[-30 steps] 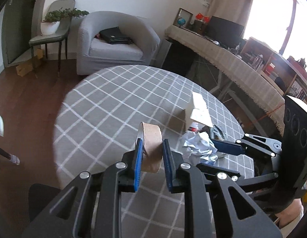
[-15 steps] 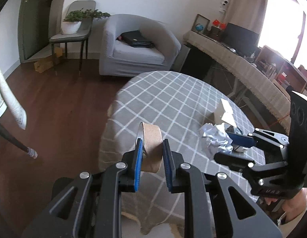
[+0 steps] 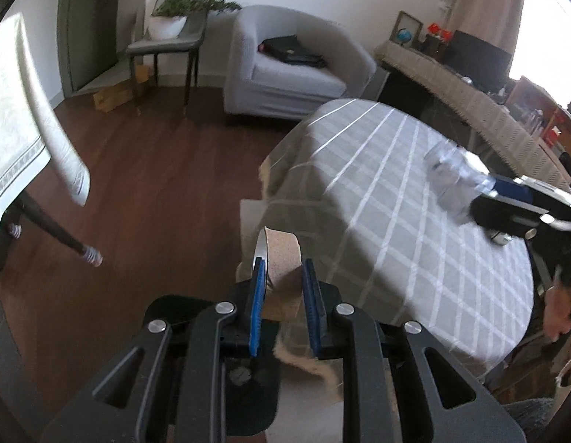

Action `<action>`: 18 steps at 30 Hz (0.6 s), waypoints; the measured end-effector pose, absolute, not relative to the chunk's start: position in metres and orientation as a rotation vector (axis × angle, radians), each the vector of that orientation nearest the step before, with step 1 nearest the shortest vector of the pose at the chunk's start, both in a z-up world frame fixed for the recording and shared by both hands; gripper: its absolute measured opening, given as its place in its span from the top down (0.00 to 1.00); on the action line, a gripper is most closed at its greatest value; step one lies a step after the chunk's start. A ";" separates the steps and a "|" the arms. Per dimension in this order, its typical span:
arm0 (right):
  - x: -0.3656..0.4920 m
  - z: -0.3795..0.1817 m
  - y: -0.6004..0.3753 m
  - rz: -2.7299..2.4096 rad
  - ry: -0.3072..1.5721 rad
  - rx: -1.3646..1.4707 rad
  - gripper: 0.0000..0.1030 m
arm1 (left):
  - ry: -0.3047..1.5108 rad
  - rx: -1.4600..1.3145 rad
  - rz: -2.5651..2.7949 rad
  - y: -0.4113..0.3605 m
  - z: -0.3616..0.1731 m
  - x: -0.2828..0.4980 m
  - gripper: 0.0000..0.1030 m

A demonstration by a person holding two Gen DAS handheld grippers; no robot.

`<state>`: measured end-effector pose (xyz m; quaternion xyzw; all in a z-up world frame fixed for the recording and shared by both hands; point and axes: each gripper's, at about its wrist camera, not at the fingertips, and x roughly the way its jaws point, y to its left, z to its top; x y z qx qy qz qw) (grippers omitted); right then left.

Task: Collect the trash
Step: 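Carry the tape roll and the foil wrapper with both tools over the green bin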

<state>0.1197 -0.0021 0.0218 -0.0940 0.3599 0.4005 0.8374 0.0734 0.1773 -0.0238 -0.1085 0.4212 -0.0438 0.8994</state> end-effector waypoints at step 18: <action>0.112 -0.015 0.086 0.897 0.877 -0.264 0.57 | 1.096 -0.181 -0.004 0.229 -0.119 0.039 0.79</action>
